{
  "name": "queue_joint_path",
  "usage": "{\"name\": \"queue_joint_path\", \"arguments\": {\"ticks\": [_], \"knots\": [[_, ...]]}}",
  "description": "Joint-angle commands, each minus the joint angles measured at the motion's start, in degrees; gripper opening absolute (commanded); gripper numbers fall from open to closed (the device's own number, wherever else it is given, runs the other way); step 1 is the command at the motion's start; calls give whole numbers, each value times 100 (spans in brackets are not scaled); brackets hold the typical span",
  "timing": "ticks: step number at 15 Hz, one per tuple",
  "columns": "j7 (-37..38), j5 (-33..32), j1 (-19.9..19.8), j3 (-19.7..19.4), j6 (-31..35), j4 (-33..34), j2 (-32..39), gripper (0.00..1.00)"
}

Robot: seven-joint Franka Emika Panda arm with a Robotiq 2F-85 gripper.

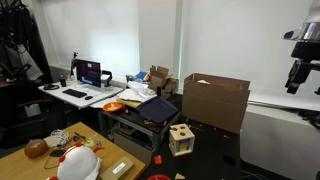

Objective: Pick up the white object and put it in the red bowl

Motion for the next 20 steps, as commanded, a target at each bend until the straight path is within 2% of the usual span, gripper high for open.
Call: {"name": "queue_joint_path", "arguments": {"ticks": [1,12,14,17,20], "knots": [[-27,34,-55,47,-13,12,11,100],[-53,32,-34,52,49,-10,27,100],[72,40,-28,89,245,-29,244,100],[60,324,113,58,894,-37,899,100],[-56,774,314,80,1763,122,1871,100]]}}
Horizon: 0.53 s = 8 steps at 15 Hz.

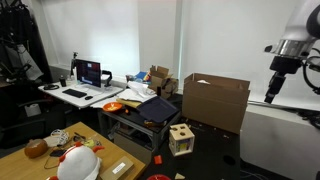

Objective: Pick up the white object and put it in the red bowl

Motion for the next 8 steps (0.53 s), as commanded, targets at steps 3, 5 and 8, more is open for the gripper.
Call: {"name": "queue_joint_path", "arguments": {"ticks": [3,5,8], "knots": [[-307,1121,433,141,1451,606,2118,100],[-508,1679,488,346,1796,970,2844,100],[-662,2234,273,906,1988,1767,3901,100]]}}
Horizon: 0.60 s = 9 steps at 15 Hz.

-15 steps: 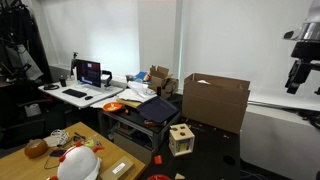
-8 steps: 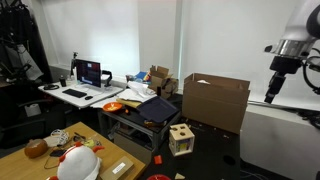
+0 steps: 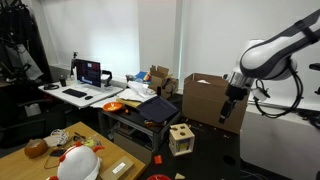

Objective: Pick up the white object and put it in the red bowl

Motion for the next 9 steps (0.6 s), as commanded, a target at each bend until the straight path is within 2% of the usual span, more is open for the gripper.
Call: {"name": "queue_joint_path", "arguments": {"ticks": [1,5,9], "knots": [[-102,429,-266,596,135,1138,1289,100],[177,150,-522,1153,132,2017,2291,100],[549,-239,-546,1415,76,2619,3137,100]]}}
